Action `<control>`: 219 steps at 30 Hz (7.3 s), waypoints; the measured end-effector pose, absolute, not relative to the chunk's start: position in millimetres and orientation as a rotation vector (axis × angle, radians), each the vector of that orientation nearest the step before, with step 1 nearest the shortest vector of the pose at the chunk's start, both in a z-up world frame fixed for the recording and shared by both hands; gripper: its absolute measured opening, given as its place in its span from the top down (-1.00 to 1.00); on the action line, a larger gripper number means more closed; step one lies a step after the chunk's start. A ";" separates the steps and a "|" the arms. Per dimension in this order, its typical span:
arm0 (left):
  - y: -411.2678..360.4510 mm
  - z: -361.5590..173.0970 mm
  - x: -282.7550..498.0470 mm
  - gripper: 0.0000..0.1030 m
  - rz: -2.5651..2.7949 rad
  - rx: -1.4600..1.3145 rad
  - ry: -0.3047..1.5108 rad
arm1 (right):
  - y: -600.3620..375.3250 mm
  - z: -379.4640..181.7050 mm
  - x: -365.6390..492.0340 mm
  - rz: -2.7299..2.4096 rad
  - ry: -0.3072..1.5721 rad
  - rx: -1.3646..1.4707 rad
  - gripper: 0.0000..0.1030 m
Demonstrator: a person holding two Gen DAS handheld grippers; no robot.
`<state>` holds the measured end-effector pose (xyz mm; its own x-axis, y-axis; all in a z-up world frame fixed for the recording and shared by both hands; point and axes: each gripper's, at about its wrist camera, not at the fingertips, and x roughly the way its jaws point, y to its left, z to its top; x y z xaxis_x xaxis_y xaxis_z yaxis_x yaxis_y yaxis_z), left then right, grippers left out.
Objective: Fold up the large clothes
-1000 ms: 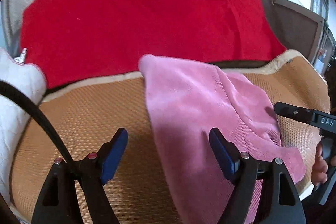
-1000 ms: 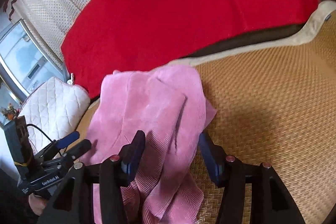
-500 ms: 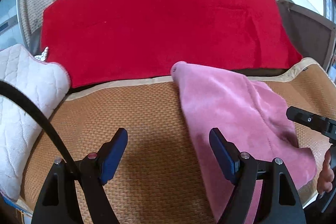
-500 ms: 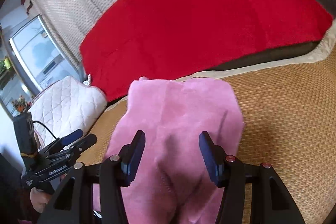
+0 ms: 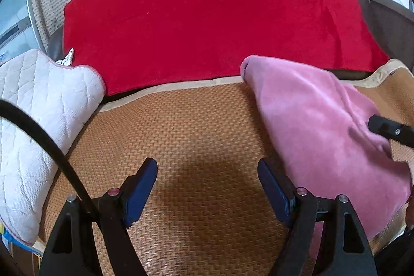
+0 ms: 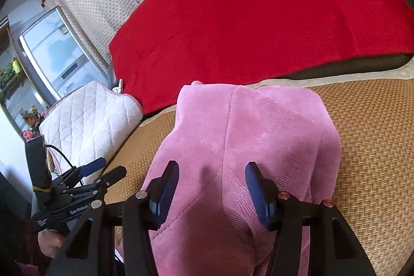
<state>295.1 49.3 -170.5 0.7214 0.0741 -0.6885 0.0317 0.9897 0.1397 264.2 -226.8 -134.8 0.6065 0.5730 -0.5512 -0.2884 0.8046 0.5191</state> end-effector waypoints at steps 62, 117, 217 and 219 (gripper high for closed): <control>15.8 -201.5 284.6 -0.57 -0.200 0.158 0.808 | -221.5 -138.6 241.0 0.474 0.870 0.272 0.23; 21.7 -195.1 300.7 -0.80 -0.312 0.041 0.850 | -267.4 -159.9 282.9 0.319 1.039 0.313 0.27; 23.6 -187.4 289.4 -0.80 -0.113 -0.001 0.813 | -329.8 -139.9 262.0 0.340 0.907 0.544 -0.46; 21.4 -187.5 287.7 -0.80 -0.100 0.010 0.807 | -327.2 -143.7 263.4 0.337 0.924 0.543 -0.46</control>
<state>287.7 21.4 -187.5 0.6873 -0.0858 -0.7213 0.0934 0.9952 -0.0294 263.4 -327.2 -143.7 0.5652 0.4961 -0.6591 -0.0447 0.8162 0.5761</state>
